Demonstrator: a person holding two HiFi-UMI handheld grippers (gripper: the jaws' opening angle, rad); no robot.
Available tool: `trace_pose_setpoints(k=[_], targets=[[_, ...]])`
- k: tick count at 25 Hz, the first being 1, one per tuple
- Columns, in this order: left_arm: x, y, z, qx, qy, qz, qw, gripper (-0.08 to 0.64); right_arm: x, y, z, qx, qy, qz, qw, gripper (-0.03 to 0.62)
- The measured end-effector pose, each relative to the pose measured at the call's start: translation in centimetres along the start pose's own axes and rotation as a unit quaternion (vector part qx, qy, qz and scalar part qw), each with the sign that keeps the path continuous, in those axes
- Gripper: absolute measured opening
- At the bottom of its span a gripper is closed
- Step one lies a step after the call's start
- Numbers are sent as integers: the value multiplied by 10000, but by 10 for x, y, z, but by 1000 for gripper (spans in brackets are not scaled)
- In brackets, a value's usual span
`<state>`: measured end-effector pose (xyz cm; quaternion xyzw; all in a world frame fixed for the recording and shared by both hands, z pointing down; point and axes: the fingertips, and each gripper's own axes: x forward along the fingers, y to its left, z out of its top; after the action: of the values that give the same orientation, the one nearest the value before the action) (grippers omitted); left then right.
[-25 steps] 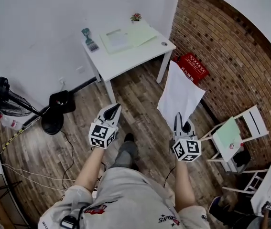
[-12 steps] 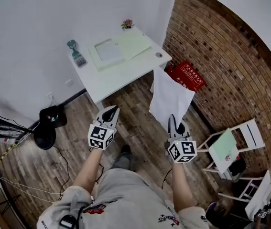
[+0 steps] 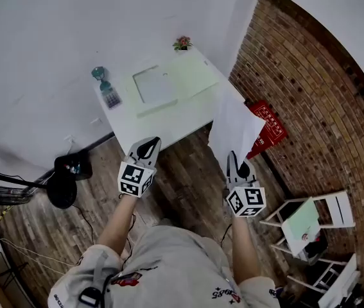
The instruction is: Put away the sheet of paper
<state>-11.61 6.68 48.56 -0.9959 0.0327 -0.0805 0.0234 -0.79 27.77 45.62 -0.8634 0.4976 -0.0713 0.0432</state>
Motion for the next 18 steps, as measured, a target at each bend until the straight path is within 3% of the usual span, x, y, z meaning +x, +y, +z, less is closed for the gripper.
trace_pose_setpoints(k=[9, 18], targets=[[39, 79, -7, -12, 179, 611, 9980, 25, 123, -13, 7, 96, -5, 610, 9981, -2], [127, 149, 2, -119, 287, 1599, 9866, 25, 289, -58, 25, 35, 27, 1525, 9883, -2]])
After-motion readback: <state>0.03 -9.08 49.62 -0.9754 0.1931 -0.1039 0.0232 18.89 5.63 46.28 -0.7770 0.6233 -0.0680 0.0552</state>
